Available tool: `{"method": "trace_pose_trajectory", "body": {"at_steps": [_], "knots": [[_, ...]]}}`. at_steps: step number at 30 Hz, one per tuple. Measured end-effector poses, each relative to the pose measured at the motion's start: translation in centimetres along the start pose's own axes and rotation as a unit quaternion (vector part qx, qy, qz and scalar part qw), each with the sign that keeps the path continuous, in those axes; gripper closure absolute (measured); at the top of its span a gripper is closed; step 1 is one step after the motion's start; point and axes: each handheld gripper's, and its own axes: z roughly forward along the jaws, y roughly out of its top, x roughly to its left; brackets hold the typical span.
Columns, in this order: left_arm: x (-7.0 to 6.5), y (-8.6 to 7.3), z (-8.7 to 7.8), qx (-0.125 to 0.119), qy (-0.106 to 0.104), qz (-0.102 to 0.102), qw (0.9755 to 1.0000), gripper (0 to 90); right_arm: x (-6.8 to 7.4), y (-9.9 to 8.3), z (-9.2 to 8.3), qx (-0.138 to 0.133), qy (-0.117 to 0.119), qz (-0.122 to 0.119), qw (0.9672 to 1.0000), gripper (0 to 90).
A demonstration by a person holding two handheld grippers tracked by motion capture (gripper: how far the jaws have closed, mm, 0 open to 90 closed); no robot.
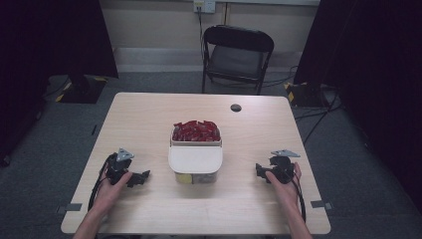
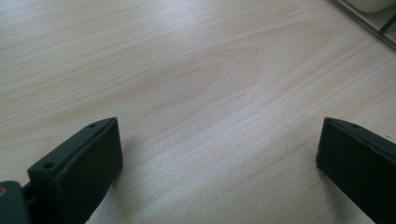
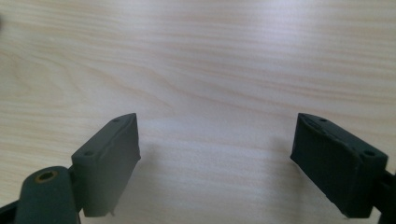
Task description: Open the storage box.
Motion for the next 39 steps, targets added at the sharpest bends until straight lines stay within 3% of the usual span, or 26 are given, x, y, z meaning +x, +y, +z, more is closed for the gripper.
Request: {"method": "trace_pose_trajectory", "body": {"at_steps": [10,20,30,39], "knots": [[0.0,0.0,0.0,-0.001,0.000,-0.001,1.0000,0.0,1.9,1.0,-1.8,-0.028,0.049,-0.013,0.9983,15.6],[0.0,0.0,0.0,-0.002,0.000,-0.002,1.0000,0.0,4.4,1.6,-3.0,-0.045,0.082,-0.047,0.9945,17.8],[0.0,0.0,0.0,-0.001,0.000,-0.001,1.0000,0.0,7.1,2.2,-3.9,-0.059,0.127,-0.065,0.9880,17.9],[0.0,0.0,0.0,-0.001,0.000,-0.001,1.0000,0.0,9.8,2.6,-4.0,-0.057,0.172,-0.085,0.9797,15.9]]}}
